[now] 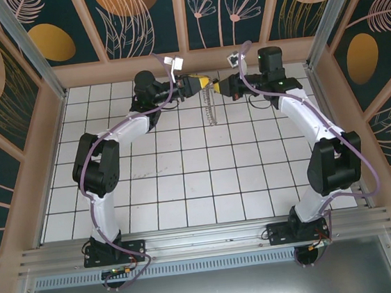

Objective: Put the keys on the keyring

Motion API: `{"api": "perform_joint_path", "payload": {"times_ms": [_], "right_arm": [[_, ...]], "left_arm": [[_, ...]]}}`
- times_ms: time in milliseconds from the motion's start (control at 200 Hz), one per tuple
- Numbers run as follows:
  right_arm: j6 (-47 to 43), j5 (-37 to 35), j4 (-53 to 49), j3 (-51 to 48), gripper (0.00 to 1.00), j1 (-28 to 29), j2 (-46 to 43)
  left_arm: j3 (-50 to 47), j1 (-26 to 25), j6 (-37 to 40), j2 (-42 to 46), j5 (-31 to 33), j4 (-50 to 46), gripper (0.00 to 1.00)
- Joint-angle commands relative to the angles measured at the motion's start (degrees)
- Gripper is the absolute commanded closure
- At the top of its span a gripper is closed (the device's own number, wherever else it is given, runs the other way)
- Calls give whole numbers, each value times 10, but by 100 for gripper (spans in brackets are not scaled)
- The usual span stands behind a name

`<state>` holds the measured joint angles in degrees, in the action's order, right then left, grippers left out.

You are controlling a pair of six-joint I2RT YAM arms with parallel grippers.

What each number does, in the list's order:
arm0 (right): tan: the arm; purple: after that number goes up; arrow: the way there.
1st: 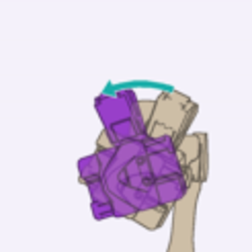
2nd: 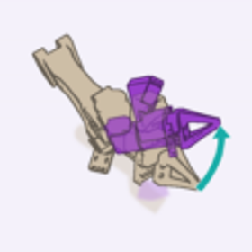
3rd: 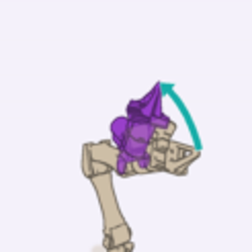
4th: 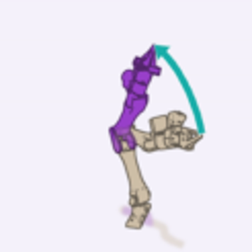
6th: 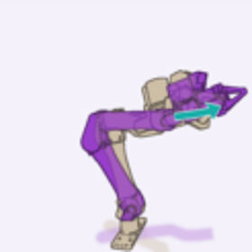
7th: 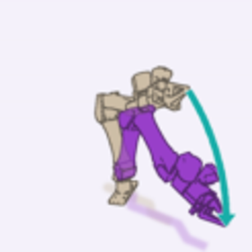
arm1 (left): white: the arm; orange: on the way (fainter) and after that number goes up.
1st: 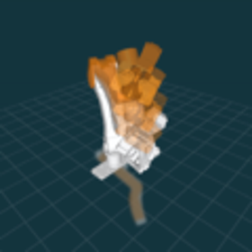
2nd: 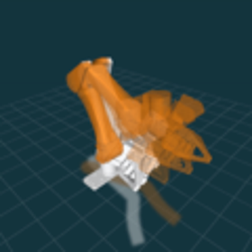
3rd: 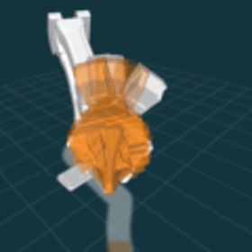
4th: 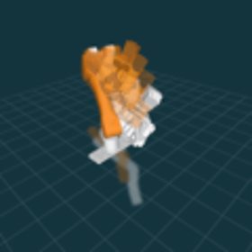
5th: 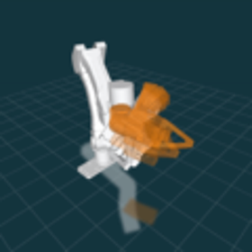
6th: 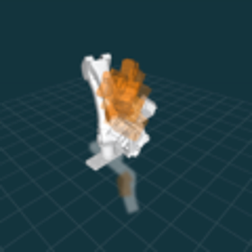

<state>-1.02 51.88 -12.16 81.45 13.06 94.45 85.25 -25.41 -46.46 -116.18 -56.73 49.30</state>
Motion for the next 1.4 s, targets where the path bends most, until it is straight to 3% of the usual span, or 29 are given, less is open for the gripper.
{"api": "perform_joint_path", "payload": {"times_ms": [0, 1186, 1301, 1396], "right_arm": [[10, 6, 26, -31, 100, -2, -18], [-16, -11, -43, 98, 100, -9, 22], [-20, -15, -50, 105, 100, -9, 31], [-25, -17, -57, 112, 100, -11, 43]], "left_arm": [[5, -2, 11, 30, -9, 21, 100], [1, -1, 14, 31, 2, 0, 100], [-6, 2, 21, 38, 26, -14, 73], [-15, 9, 24, 47, 43, -20, 62]]}}
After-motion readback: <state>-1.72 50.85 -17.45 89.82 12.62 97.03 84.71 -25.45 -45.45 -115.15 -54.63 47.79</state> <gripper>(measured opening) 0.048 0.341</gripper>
